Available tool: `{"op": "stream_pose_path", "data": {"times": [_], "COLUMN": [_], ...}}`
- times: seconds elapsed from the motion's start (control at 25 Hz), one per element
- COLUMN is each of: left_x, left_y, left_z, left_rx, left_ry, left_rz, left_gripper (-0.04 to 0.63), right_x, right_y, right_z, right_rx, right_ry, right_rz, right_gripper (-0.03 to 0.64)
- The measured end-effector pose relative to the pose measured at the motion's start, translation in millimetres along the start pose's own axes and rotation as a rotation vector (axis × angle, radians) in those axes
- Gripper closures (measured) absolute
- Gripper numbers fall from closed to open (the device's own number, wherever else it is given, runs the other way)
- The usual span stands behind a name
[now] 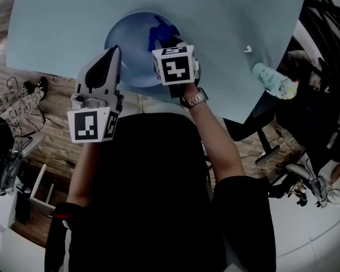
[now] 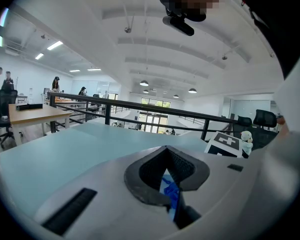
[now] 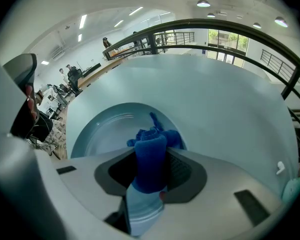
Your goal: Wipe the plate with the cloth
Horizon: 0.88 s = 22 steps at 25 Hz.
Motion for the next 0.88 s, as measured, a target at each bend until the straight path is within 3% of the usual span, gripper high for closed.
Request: {"op": "stream_pose_path", "data": {"times": [0.2, 0.6, 0.88], "left_x": [0.5, 0.8, -6.7], "left_y": [-2.9, 3.5, 17.2], "left_z": [10.3, 19.6, 14.8], "left_rx": [-0.01, -0.01, -0.006], "left_ry": [0.0, -0.004, -0.018], "left_rz": [0.001, -0.013, -0.036], "left_gripper": [0.595, 0.595, 0.595], "right_x": [-5.8, -31.3, -27.0], "right_y": [-6.6, 13.3, 48.4], "right_z": [2.8, 30.3, 46.3], "right_rx": [-0.007, -0.103, -0.148], "right_ry": [0.012, 0.047, 0.031], "right_rz": [-0.006, -0.228, -0.306], "right_gripper": [0.498, 0.499, 0.498]}}
Point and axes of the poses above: the fingertips, and each gripper's own axes: y backward along the fingers, z to its left, x out of its underside, the point moved 4 cm from there along y, backward along the fingers, and after that the axes turned 15 degrees about -y, right-handed, at the moved point
